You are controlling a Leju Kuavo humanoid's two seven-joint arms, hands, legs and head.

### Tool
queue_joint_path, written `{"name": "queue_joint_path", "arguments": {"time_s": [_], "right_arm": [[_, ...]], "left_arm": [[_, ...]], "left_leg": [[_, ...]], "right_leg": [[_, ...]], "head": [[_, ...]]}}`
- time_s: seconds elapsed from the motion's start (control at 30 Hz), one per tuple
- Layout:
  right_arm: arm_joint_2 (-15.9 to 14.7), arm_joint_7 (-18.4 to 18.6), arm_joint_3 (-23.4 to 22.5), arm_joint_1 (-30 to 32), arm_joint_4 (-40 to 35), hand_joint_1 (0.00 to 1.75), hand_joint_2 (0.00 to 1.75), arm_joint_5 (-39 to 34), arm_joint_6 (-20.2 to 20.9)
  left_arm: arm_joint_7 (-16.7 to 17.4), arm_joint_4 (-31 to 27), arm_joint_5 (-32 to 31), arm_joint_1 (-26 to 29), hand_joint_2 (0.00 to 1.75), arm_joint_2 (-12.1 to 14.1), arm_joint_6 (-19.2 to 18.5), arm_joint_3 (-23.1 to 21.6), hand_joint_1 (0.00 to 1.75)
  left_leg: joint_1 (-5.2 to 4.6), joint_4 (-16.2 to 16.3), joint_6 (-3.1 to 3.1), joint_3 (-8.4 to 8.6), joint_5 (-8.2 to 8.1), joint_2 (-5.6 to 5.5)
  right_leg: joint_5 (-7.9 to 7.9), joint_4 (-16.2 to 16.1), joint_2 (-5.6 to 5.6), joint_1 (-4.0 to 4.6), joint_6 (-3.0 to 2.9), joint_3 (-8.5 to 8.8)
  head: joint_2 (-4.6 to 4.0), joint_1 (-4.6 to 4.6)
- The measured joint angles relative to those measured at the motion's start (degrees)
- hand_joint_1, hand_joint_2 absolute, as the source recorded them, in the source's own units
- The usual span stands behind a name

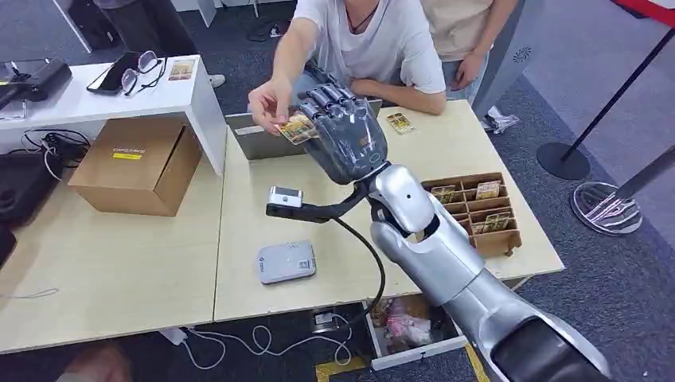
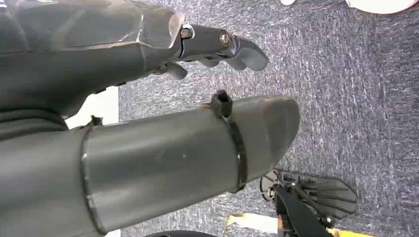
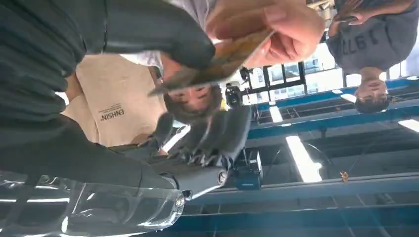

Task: Pass the card to the sensor for recognition and then transmit it.

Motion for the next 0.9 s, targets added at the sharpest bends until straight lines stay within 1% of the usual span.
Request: {"name": "queue_joint_path", "arguments": {"time_s": [0.03, 0.1, 0.13, 0.17, 0.3, 0.33, 0.43, 0.47, 0.5, 0.53, 0.6, 0.9], "right_arm": [[0.0, 0.0, 0.0, 0.0, 0.0, 1.27, 1.75, 0.0, 0.0], [0.0, 0.0, 0.1, -0.1, 0.0, 1.29, 1.75, -0.2, 0.0], [0.0, 0.0, 0.1, -0.1, 0.0, 1.34, 1.75, -0.3, 0.0], [0.0, -0.1, 0.1, -0.1, 0.0, 1.33, 1.75, -0.4, 0.0], [0.0, -0.1, 0.1, -0.2, 0.0, 1.38, 1.75, -0.9, 0.0], [0.0, -0.1, 0.1, -0.3, 0.0, 1.43, 1.75, -0.9, 0.0], [0.0, -0.1, 0.2, -0.3, 0.2, 1.52, 1.75, -1.0, 0.0], [0.0, -0.1, 0.2, -0.3, 0.2, 1.66, 1.75, -1.0, 0.0], [0.0, -0.1, 0.2, -0.3, 0.2, 1.66, 1.75, -1.0, 0.0], [0.0, -0.1, 0.3, -0.3, 0.2, 1.75, 1.75, -1.1, 0.0], [0.0, 0.0, 0.4, -0.3, 0.2, 1.73, 1.75, -1.1, 0.0], [0.0, 0.1, 0.9, -0.3, 0.2, 1.75, 1.75, -1.2, 0.0]], "left_arm": [[0.0, 0.0, 0.0, 0.0, 0.0, 0.0, 0.0, 0.0, 0.0], [0.0, 0.0, 0.0, 0.0, 0.0, 0.0, 0.1, 0.0, 0.0], [0.0, 0.0, 0.0, 0.0, 0.0, 0.0, 0.1, 0.0, 0.0], [0.0, 0.0, 0.0, 0.0, 0.0, 0.0, 0.1, 0.0, 0.0], [-0.1, 0.1, 0.0, 0.0, 0.0, 0.0, 0.3, 0.0, 0.0], [-0.1, 0.1, 0.0, 0.0, 0.0, 0.0, 0.3, 0.0, 0.0], [-0.3, 0.1, 0.0, 0.1, 0.0, -0.2, 0.5, 0.0, 0.0], [-0.4, 0.1, 0.0, 0.1, 0.0, -0.3, 0.5, 0.0, 0.0], [-0.5, 0.1, 0.1, 0.1, 0.0, -0.3, 0.6, 0.0, 0.0], [-0.6, 0.1, 0.1, 0.1, 0.0, -0.4, 0.6, 0.0, 0.0], [-0.6, 0.1, 0.1, 0.1, 0.0, -0.5, 0.7, 0.0, 0.0], [-0.7, 0.1, 0.2, 0.1, 0.0, -0.7, 1.1, 0.0, 0.0]], "left_leg": [[0.0, 0.0, 0.0, 0.0, 0.0, 0.0], [0.0, 0.0, 0.0, 0.0, 0.0, 0.0], [0.0, 0.0, 0.0, 0.0, 0.0, 0.0], [0.0, 0.0, 0.0, 0.0, 0.0, 0.0], [0.0, 0.0, 0.0, 0.0, 0.0, 0.0], [0.0, 0.0, 0.0, 0.0, 0.0, 0.0], [0.0, 0.0, 0.0, 0.0, 0.0, 0.0], [0.0, 0.0, 0.0, 0.0, 0.0, 0.0], [0.0, 0.0, 0.0, 0.0, 0.0, 0.0], [0.0, 0.0, 0.0, 0.0, 0.0, 0.0], [0.0, 0.0, 0.0, 0.0, 0.0, 0.0], [0.0, 0.0, 0.0, 0.0, 0.0, 0.0]], "right_leg": [[0.0, 0.0, 0.0, 0.0, 0.0, 0.0], [0.0, 0.0, 0.0, 0.0, 0.0, 0.0], [0.0, 0.0, 0.0, 0.0, 0.0, 0.0], [0.0, 0.0, 0.0, 0.0, 0.0, 0.0], [0.0, 0.0, 0.0, 0.0, 0.0, 0.0], [0.0, 0.0, 0.0, 0.0, 0.0, 0.0], [0.0, 0.0, 0.0, 0.0, 0.0, 0.0], [0.0, 0.0, 0.0, 0.0, 0.0, 0.0], [0.0, 0.0, 0.0, 0.0, 0.0, 0.0], [0.0, 0.0, 0.0, 0.0, 0.0, 0.0], [0.0, 0.0, 0.0, 0.0, 0.0, 0.0], [0.0, 0.0, 0.0, 0.0, 0.0, 0.0]], "head": [[0.0, 0.02], [0.0, 0.0], [0.0, 0.0], [0.0, 0.0], [0.0, 0.0], [0.0, 0.0], [0.0, 0.0], [0.0, 0.02], [0.0, 0.0], [0.0, 0.02], [0.0, 0.0], [0.0, 0.0]]}}
